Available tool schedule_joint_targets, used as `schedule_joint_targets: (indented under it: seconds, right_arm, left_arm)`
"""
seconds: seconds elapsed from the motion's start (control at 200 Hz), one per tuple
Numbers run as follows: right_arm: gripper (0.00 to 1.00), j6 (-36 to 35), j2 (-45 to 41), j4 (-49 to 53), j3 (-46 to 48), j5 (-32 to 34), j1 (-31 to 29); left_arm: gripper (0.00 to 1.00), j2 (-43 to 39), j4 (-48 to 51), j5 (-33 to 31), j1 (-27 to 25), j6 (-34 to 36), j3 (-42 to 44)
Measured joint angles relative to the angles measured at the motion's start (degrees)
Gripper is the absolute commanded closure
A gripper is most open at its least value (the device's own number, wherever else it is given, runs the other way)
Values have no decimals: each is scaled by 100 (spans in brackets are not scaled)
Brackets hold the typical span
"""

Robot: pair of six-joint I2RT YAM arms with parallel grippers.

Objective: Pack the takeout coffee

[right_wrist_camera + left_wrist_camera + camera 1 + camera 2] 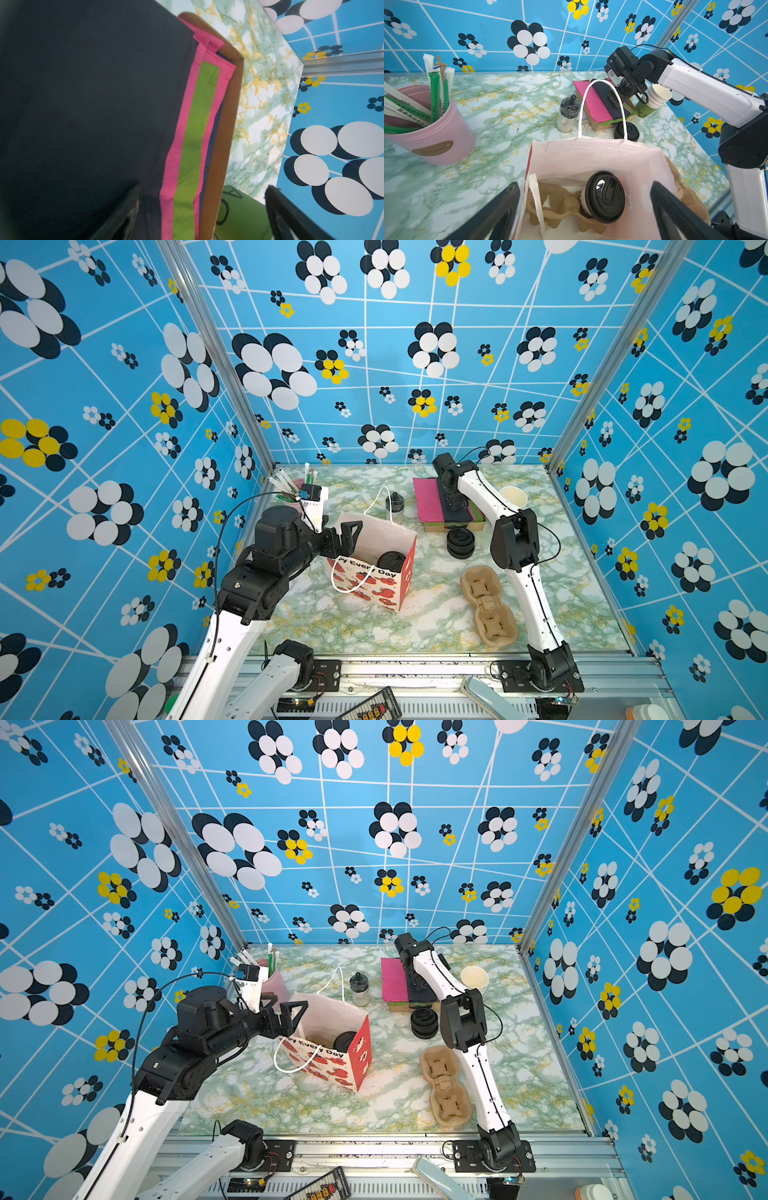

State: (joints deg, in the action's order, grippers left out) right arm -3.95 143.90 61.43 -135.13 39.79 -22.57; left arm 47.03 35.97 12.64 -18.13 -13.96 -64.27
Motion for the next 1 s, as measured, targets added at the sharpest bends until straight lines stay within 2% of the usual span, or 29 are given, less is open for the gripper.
schedule_joint_targets:
  seconds: [0.395, 0.745, 0.865, 1.004]
  right_arm:
    - [1, 2, -39, -33, -68, 0, 0]
    - [1, -55, -472, -28, -164, 186, 0]
    - [1, 55, -640, -9, -164, -101, 0]
    - [5, 280, -909, -4, -173, -654, -52]
  left_arm:
    - [1, 0, 0, 0, 0, -2, 13]
    - [1, 0, 0, 0, 0, 0, 13]
    - [1, 0, 0, -2, 0, 0, 13]
    - [1, 0, 0, -2, 0, -2, 13]
